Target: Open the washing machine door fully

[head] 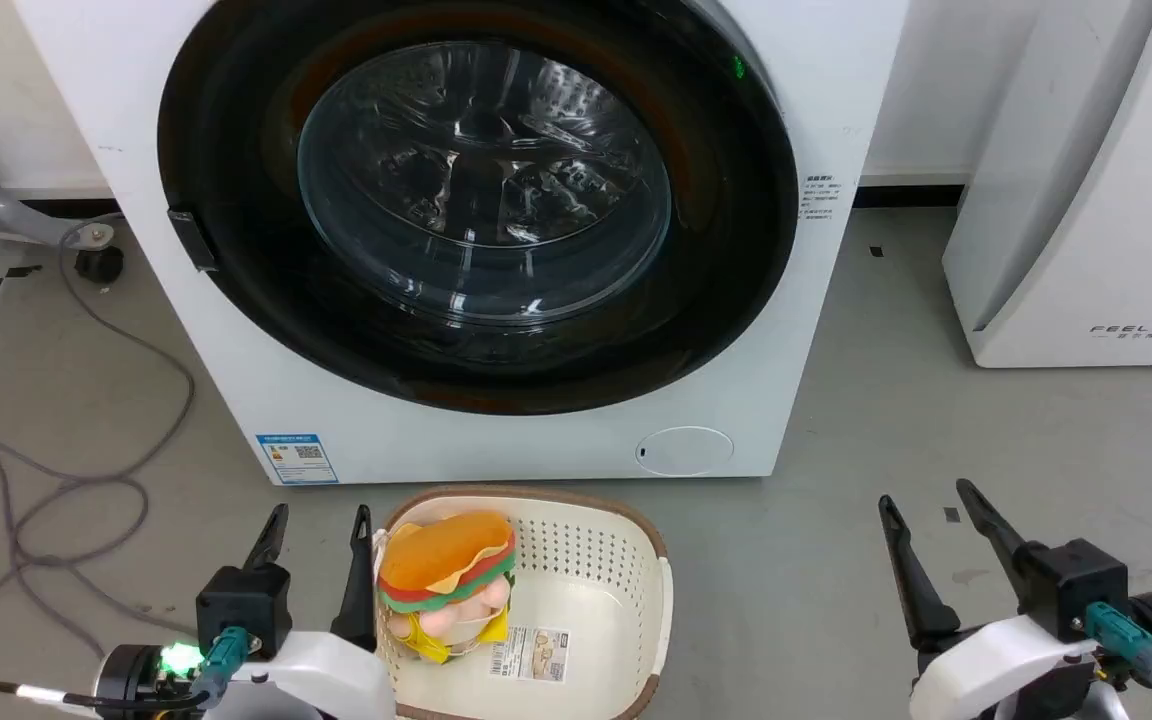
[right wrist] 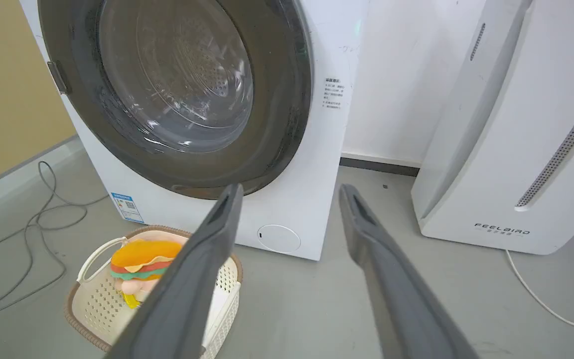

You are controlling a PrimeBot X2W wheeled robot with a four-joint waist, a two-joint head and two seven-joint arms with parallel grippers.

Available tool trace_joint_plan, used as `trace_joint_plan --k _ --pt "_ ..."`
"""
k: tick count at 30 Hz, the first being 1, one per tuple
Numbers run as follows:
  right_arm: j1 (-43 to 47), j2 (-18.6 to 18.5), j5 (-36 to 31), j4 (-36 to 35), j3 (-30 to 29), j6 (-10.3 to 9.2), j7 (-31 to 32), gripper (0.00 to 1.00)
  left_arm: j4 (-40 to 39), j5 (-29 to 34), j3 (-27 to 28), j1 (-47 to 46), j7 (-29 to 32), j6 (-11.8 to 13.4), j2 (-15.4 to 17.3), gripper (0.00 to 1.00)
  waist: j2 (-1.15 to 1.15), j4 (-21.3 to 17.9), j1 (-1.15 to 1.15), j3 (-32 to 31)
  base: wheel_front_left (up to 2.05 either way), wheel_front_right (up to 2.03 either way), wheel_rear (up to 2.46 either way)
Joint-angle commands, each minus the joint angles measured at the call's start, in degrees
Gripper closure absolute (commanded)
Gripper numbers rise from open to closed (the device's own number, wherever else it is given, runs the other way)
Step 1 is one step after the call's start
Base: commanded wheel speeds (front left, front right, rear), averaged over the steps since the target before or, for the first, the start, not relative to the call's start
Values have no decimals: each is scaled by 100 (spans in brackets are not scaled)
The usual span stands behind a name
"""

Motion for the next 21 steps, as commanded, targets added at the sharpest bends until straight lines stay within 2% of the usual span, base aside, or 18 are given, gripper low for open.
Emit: trace_joint_plan --k 1,2,3,4,13,21 --pt "10 0 51 47 11 0 -66 0 63 -59 -18 -37 -64 -26 0 0 0 -1 0 -3 0 0 0" --pt "9 0 61 61 13 0 -78 0 78 -67 -24 -42 -76 -29 0 0 0 -1 0 -4 0 0 0" --pt "9 0 72 74 15 0 -91 76 93 -75 -29 -48 -89 -32 0 0 0 -1 0 -6 0 0 0" --pt "9 0 83 86 16 0 -103 100 107 -82 -34 -53 -101 -35 0 0 0 -1 0 -7 0 0 0" --pt "2 0 243 177 26 1 -202 100 198 -148 -79 -89 -197 -55 0 0 0 0 0 -20 0 0 0" --pt "-44 0 1236 199 63 1 -302 100 269 -209 -119 -121 -293 -71 0 0 0 3 0 -30 0 0 0"
